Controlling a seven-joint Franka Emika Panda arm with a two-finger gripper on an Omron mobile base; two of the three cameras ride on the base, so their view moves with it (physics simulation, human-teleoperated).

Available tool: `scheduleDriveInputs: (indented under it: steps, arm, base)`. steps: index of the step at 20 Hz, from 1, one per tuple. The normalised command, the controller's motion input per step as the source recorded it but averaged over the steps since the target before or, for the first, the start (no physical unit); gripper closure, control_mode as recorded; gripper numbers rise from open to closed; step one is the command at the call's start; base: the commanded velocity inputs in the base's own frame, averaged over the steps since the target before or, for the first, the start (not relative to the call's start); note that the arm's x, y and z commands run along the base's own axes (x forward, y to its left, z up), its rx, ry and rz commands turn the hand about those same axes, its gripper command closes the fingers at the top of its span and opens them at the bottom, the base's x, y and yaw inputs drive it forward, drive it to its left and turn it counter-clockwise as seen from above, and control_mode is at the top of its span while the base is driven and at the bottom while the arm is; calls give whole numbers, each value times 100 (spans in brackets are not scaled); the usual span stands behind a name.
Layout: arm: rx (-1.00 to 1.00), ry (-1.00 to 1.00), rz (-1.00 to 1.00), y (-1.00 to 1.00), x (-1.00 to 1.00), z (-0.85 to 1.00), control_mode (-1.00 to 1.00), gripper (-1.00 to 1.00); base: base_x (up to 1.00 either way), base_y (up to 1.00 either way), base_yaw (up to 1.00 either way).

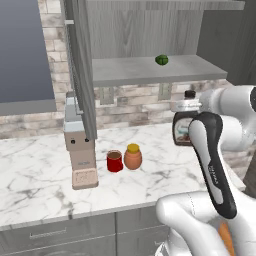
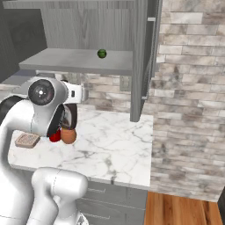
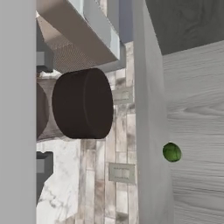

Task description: Pick the syrup bottle and honey bottle from the cabinet and place them next to the mug.

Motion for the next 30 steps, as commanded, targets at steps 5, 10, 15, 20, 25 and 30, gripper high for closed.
scheduleDriveInputs:
  steps: [5,10,15,20,25,30]
  arm:
    - [0,0,3,33,-4,-67,-100,100]
    - [0,-1,6,19,7,-60,-100,100]
    - [0,0,10,5,30,-54,-100,100]
    - [0,-3,15,0,29,-46,-100,100]
    - [0,-6,13,3,37,-55,-100,100]
    - [0,0,4,23,5,-45,-100,100]
  base:
    - [0,0,0]
    - [0,0,0]
    - [0,0,0]
    - [0,0,0]
    - [0,0,0]
    - [0,0,0]
